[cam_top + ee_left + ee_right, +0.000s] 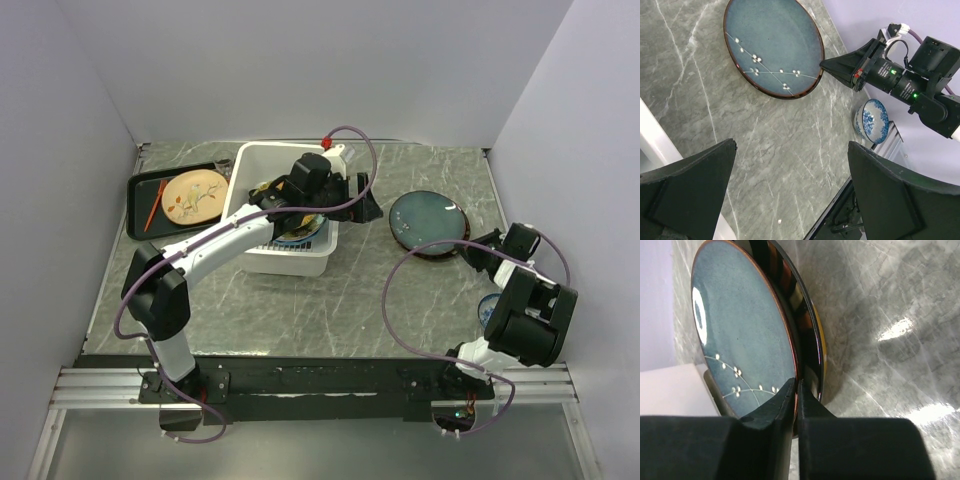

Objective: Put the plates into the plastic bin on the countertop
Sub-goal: Pick up the plate from the corner of the board.

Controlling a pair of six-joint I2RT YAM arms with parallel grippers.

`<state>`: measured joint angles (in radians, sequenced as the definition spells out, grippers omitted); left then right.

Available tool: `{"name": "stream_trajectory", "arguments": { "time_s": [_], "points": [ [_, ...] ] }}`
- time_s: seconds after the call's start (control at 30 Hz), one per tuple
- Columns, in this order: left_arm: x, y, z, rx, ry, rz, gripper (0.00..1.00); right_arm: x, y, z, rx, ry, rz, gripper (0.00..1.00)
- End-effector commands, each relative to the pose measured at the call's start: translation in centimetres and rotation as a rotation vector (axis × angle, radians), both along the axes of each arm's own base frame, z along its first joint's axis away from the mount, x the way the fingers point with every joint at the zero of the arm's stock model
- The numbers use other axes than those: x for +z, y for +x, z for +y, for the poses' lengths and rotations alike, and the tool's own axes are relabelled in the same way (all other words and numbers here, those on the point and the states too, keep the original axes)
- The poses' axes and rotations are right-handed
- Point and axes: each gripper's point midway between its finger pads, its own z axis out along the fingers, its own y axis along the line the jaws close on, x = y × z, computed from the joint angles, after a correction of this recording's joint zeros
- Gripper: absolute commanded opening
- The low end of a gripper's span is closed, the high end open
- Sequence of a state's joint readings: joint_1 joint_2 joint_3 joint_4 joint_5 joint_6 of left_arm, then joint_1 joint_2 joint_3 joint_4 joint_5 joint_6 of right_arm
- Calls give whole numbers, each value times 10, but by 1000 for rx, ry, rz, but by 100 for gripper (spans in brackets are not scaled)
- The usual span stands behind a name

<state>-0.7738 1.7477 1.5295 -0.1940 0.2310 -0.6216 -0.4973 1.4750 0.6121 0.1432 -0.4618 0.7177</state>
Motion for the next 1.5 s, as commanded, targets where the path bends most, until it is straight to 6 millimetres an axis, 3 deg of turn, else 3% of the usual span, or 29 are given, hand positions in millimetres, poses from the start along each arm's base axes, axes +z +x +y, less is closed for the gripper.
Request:
{"name": "stream_trajectory", "arguments": {
  "time_s": [0.0,0.07,0.3,0.47,0.73,0.93,1.1,1.2,1.33,1.47],
  "points": [
    [9,0,0,-2,-14,-27,98,5,6,0,12,-3,-42,4],
    [9,0,1,5,-9,-28,98,7,6,1,16,-3,-53,0],
    [7,2,1,10,-8,-25,98,22,6,2,18,-14,-99,0],
    [9,3,-1,12,-17,-29,98,42,6,6,30,-17,-175,0],
    [9,2,-14,-21,-62,-5,97,62,4,13,67,-26,-233,0],
    [4,3,-31,-53,-67,7,96,50,4,12,74,-19,-188,1],
    [-1,1,-37,-67,-61,14,96,24,6,10,94,25,-117,16],
    [-3,1,-36,-65,-57,12,96,19,8,11,105,34,-114,25],
    [-3,1,-35,-62,-51,7,96,22,8,6,80,9,-115,50],
    [-5,0,-35,-66,-46,10,96,29,5,0,54,-34,-116,56]
  ]
}}
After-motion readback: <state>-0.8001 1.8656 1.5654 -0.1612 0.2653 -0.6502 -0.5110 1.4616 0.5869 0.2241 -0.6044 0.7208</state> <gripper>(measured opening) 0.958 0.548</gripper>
